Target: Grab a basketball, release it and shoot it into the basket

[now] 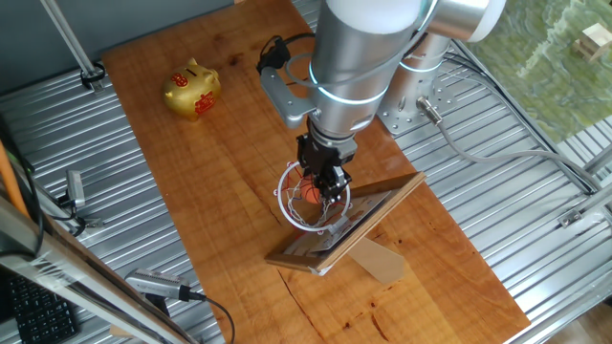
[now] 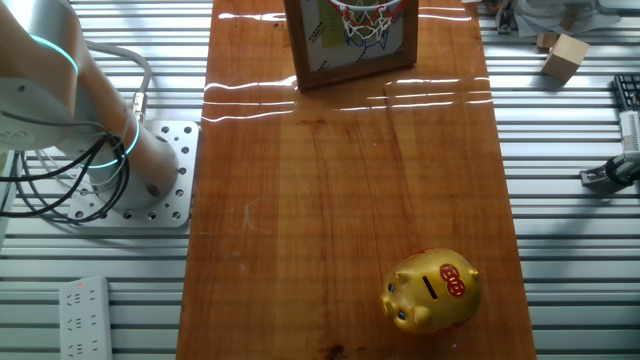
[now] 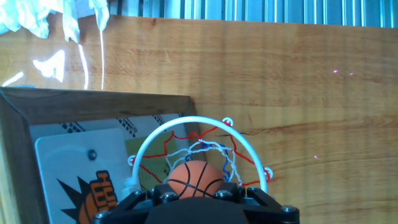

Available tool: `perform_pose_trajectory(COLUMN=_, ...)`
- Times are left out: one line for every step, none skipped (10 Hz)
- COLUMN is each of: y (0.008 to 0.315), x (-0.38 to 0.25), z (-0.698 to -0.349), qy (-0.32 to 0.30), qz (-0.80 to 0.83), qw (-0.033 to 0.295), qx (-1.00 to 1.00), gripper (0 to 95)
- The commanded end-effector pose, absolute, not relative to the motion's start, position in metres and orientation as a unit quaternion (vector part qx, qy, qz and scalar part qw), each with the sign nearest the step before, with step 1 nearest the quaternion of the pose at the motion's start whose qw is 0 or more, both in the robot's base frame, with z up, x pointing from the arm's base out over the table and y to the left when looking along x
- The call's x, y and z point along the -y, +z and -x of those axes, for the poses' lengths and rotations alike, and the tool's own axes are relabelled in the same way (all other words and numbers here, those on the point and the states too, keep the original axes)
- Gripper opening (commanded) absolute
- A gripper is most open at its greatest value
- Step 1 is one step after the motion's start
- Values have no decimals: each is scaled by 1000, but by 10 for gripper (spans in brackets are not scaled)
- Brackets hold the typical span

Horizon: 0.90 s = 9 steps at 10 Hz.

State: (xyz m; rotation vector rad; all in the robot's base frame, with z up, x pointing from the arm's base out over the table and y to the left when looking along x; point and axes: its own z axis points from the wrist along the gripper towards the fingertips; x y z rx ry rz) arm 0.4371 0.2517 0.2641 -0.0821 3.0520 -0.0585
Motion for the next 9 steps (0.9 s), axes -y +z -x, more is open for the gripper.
perform_pose_trajectory(y=264, x=-251, z=-437, qy=-21, qz=31, qw=45, qx=-998, gripper=0)
perform_pose_trajectory(y=264, x=-251, z=-437, qy=-23, qz=33, qw=46, qx=-998, gripper=0)
perform_pose_trajectory(y=264, x=-251, z=-437, qy=-26, qz=39, qw=48, qx=-998, gripper=190)
perform_pose_trajectory(y=264, x=-251, z=-437, qy=-25, qz=41, qw=49, qx=-998, gripper=380)
perform_pose_trajectory(y=264, x=-251, z=-437, qy=-25, qz=45, qw=50, qx=-997, gripper=570)
perform_pose_trajectory(y=264, x=-251, z=-437, qy=-25, qz=46, qw=50, qx=-997, gripper=570)
perform_pose_trajectory(y=264, x=-251, z=-437, qy=-25, qz=48, qw=50, qx=-997, gripper=760)
perform_pose_trajectory(y=264, x=-251, z=-437, qy=-25, qz=49, qw=51, qx=-997, gripper=760)
perform_pose_trajectory(y=264, x=-251, z=-437, qy=-25, qz=50, qw=52, qx=-997, gripper=760)
